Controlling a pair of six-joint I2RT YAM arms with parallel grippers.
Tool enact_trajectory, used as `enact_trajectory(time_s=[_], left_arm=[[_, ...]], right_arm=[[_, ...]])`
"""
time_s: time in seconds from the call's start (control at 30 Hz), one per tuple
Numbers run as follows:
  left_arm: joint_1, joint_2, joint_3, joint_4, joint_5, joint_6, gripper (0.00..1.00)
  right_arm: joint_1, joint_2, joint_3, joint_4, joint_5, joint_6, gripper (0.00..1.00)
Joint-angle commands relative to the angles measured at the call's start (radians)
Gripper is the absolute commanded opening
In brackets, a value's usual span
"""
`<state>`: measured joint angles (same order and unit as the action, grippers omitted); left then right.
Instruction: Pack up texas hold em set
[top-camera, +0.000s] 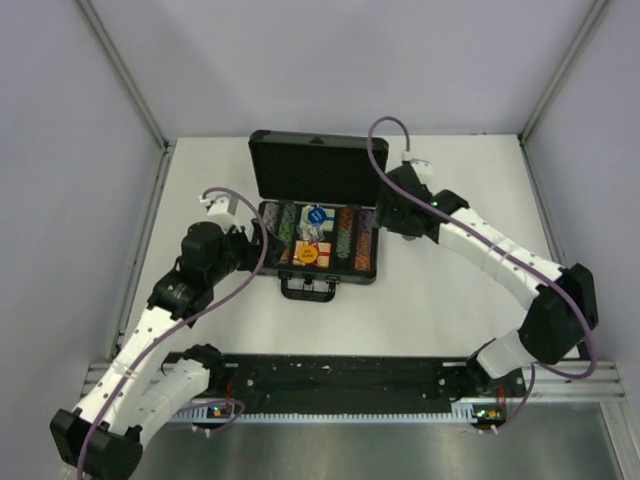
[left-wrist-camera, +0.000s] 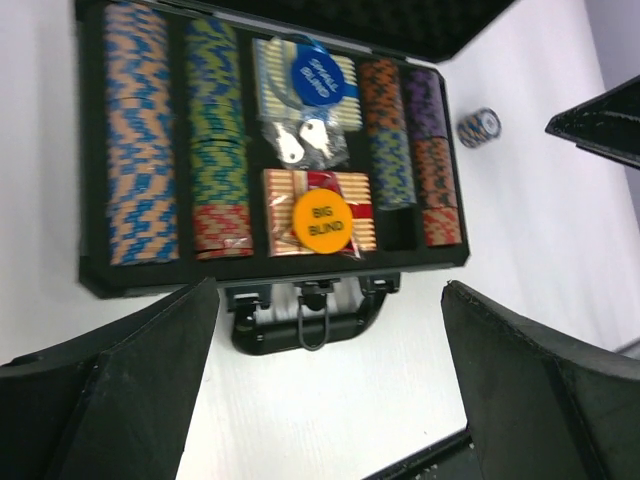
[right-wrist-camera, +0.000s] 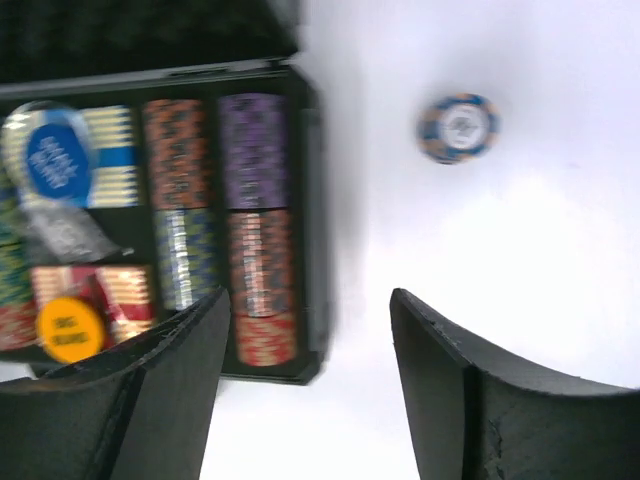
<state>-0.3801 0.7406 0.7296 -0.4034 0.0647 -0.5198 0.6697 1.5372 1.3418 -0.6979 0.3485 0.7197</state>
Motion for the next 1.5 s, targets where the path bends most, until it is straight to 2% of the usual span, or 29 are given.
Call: enact_trajectory(time_s=[0.0, 0.17, 0.37, 0.73, 1.07, 1.3, 1.47], left_arm=[[-0.009, 0.097, 0.045, 0.179, 0.207, 0.023, 0.99], [-0.069, 0.242, 0.14, 0.183, 0.176, 0.07, 0.99], [-0.106, 0.351, 0.208, 0.179, 0.121, 0.064, 0.98], [-0.118, 0.353, 0.206, 0.15, -0.005, 0.053, 0.98], [-0.118, 0.384, 0.228, 0.143, -0.048, 0.058, 0.98], [-0.117, 0.414, 0.243, 0.144, -0.054, 0.073, 0.98], [-0.118, 0.43, 0.248, 0.146, -0.054, 0.087, 0.98]], right_arm=[[-0.09, -0.115, -0.125, -0.037, 0.064, 0.008, 0.68], [-0.188, -0.111, -0.237, 0.052, 0.061, -0.057, 0.77], [-0.24, 0.017, -0.23, 0.129, 0.061, -0.112, 0.86], [-0.289, 0.224, -0.159, 0.287, -0.023, -0.19, 0.89], [-0.303, 0.343, -0.109, 0.331, -0.054, -0.244, 0.76], [-0.308, 0.357, -0.11, 0.321, -0.052, -0.249, 0.68], [-0.317, 0.371, -0.115, 0.319, -0.068, -0.247, 0.57]])
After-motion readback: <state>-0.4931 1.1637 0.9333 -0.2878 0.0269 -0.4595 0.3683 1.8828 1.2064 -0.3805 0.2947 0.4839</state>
